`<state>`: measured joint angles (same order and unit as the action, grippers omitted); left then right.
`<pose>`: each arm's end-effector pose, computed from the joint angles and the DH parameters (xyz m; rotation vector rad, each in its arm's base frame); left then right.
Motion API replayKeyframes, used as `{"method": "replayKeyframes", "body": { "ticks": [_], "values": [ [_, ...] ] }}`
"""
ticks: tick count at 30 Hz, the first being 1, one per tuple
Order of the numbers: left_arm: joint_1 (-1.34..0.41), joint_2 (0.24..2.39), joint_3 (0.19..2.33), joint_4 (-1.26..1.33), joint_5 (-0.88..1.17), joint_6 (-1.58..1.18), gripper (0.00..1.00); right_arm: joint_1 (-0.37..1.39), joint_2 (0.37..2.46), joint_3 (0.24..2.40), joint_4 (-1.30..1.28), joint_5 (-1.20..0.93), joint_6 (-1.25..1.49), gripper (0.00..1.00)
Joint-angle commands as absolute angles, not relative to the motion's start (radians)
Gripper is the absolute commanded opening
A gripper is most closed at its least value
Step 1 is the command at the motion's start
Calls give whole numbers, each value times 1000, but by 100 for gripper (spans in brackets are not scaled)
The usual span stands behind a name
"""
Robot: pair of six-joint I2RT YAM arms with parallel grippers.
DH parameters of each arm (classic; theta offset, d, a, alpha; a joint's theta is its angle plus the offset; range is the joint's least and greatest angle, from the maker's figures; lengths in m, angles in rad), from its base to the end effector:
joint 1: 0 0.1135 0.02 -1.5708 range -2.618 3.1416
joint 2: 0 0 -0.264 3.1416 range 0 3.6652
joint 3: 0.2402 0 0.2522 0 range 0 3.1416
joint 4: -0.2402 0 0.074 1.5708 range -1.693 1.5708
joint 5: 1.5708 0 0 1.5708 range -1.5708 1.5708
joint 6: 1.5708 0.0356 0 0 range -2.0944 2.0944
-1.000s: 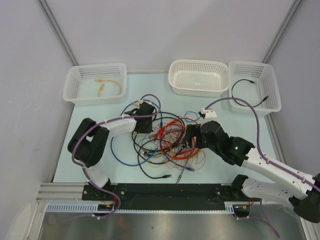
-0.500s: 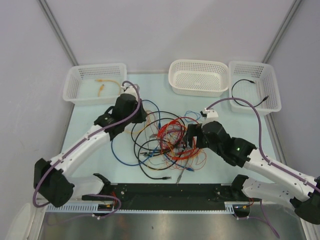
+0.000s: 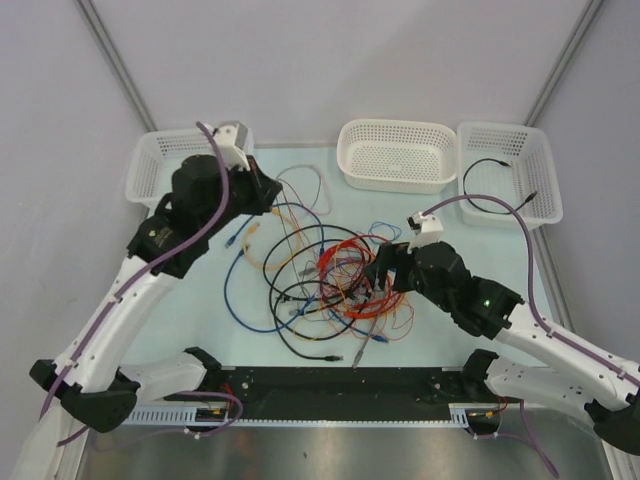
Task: Untangle the cables
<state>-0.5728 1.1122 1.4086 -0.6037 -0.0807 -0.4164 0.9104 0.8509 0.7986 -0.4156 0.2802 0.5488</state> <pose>0.1900 -0.1191 0.4460 0.0935 1.9195 -0.5990 0.1245 0.1442 0.3103 -0.1956 2.0691 0.6313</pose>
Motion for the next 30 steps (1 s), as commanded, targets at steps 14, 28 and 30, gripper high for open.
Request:
{"method": "replayKeyframes", "body": {
  "ticks": [14,28,30],
  "values": [
    [-569,1029,1440,-581,78,-446,0,917,888,962,-114,127,468,88],
    [-572,1012,1382,-586,133,-442,0,1020,1005,1026,95,35,476,82],
    [-571,1008,1365,-581,126,-442,0,1029,997,1035,95,44,469,82]
  ]
}}
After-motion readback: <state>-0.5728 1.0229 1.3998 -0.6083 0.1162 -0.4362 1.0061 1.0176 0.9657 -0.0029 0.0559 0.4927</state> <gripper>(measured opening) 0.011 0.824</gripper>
